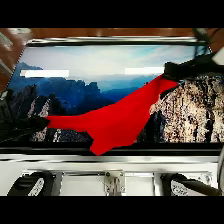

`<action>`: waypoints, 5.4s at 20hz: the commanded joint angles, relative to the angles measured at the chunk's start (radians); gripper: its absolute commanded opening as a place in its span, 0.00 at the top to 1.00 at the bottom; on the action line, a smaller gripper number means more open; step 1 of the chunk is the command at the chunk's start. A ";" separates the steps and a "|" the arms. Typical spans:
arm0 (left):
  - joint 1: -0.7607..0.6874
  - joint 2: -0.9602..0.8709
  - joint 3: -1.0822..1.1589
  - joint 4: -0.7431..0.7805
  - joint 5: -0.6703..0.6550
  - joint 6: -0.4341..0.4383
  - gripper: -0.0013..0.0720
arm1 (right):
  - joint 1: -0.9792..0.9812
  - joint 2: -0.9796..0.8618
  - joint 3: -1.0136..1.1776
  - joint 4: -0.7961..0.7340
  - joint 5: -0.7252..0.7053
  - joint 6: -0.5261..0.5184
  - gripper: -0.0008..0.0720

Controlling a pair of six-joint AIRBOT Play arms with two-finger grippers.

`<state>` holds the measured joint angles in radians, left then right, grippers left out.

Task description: Fold the shirts.

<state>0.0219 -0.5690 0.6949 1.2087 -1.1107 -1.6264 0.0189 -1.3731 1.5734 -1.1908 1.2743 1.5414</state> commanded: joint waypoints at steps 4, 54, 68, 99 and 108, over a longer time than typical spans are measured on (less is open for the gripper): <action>-0.049 0.002 -0.110 -0.083 0.095 -0.006 0.92 | 0.051 -0.270 -0.016 0.128 -0.002 -0.012 0.03; 0.035 0.071 1.143 0.028 -0.079 0.146 0.92 | 0.081 0.678 0.336 -0.128 -0.151 -0.011 0.91; 0.036 0.063 0.490 0.113 -0.431 0.084 0.92 | 0.081 0.489 0.201 -0.443 0.312 0.129 0.91; 0.565 -0.639 0.010 -0.185 -0.299 0.263 0.00 | -0.486 -0.061 -0.241 0.002 0.238 -0.156 0.26; 0.489 -0.661 -0.177 -0.253 -0.070 0.287 0.01 | -0.557 -0.061 -0.398 0.164 0.218 -0.174 0.26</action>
<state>0.5354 -1.2201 0.5468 0.9791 -1.2205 -1.3495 -0.5262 -1.4349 1.1999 -1.0721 1.4994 1.3827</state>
